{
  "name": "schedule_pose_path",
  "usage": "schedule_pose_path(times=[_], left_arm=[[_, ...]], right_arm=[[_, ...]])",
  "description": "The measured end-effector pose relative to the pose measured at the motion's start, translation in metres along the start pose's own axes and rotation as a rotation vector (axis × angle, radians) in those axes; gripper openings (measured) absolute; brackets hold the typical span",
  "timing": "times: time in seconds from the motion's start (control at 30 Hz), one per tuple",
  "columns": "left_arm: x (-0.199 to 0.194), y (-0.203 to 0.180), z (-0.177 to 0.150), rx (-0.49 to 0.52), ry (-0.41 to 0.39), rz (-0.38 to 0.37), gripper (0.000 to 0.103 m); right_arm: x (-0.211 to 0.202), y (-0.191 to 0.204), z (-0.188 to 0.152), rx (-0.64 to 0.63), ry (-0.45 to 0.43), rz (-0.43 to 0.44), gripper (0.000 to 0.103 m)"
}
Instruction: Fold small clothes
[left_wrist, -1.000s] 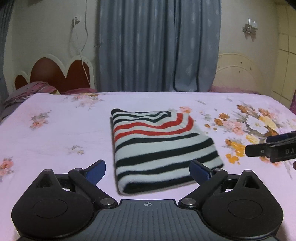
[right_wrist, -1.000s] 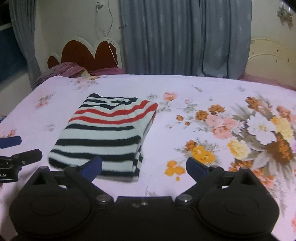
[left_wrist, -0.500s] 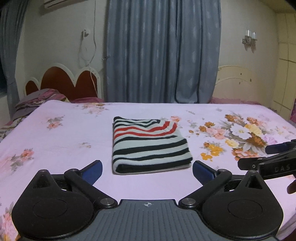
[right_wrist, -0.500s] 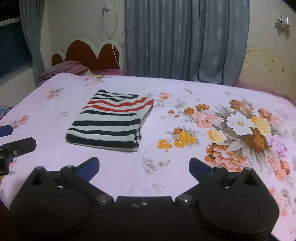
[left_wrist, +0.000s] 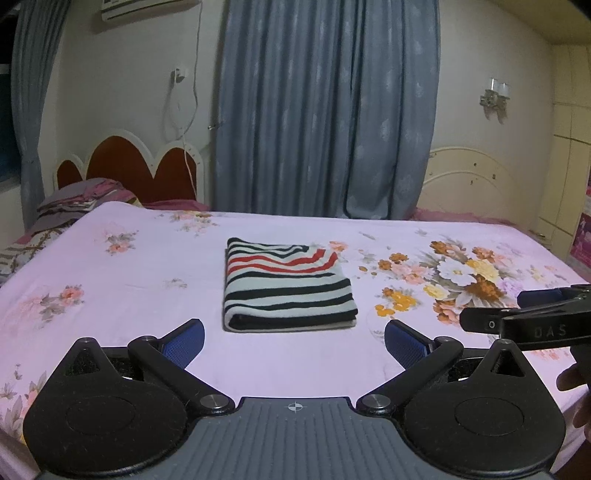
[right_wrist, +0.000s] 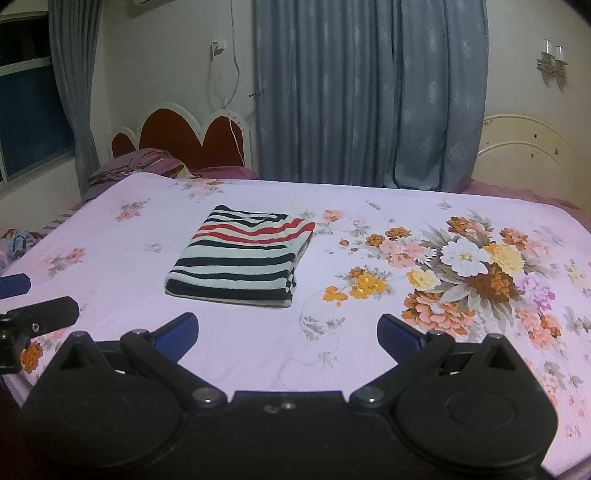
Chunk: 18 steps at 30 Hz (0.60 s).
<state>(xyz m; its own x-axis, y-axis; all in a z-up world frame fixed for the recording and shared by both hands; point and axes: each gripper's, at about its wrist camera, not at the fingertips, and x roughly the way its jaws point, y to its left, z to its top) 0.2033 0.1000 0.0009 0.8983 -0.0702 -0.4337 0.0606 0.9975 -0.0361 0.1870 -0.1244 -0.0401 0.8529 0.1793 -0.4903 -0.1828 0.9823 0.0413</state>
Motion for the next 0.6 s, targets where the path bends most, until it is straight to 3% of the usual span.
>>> schedule_pose_path(times=[0.6], left_arm=[[-0.015,0.003,-0.002,-0.011,-0.029,-0.005,0.102]], right_arm=[[-0.014,0.011,0.003,-0.024,-0.022,-0.019,0.102]])
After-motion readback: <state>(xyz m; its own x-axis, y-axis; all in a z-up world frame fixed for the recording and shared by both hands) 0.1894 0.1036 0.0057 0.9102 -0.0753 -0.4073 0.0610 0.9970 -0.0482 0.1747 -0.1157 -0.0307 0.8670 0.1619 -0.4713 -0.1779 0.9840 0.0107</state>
